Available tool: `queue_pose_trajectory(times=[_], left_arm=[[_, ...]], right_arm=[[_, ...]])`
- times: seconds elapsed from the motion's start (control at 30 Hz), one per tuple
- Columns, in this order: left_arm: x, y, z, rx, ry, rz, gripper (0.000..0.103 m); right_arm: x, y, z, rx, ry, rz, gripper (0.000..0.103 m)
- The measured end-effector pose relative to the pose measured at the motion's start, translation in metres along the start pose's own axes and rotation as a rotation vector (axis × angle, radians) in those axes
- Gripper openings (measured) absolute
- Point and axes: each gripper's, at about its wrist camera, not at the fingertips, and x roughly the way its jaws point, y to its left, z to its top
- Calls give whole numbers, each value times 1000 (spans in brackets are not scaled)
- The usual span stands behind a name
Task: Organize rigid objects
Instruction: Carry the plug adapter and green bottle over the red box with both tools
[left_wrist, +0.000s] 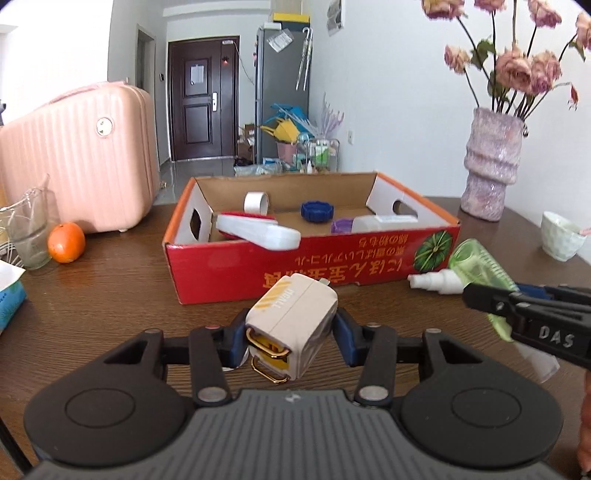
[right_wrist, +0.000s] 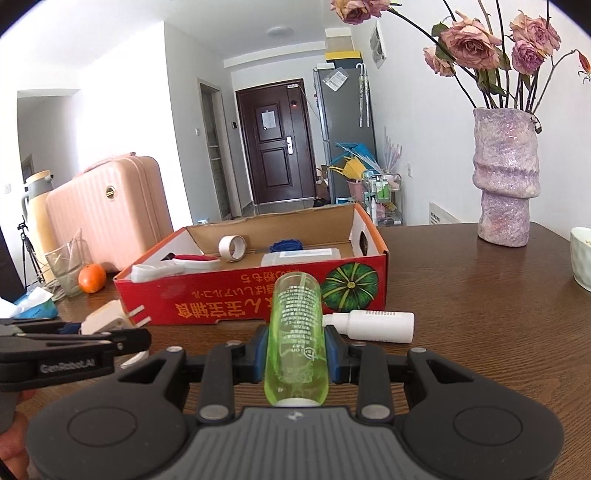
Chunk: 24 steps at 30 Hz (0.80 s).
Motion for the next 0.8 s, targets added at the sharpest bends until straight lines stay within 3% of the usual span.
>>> queue_pose_trajectory(times=[0.33, 0.8], left_arm=[[-27, 6, 18, -79, -85, -17, 48], [-9, 10, 60, -163, -154, 20, 48]], right_arm=[[-10, 13, 6, 1, -54, 39, 30], [13, 26, 39, 70, -116, 67, 30]])
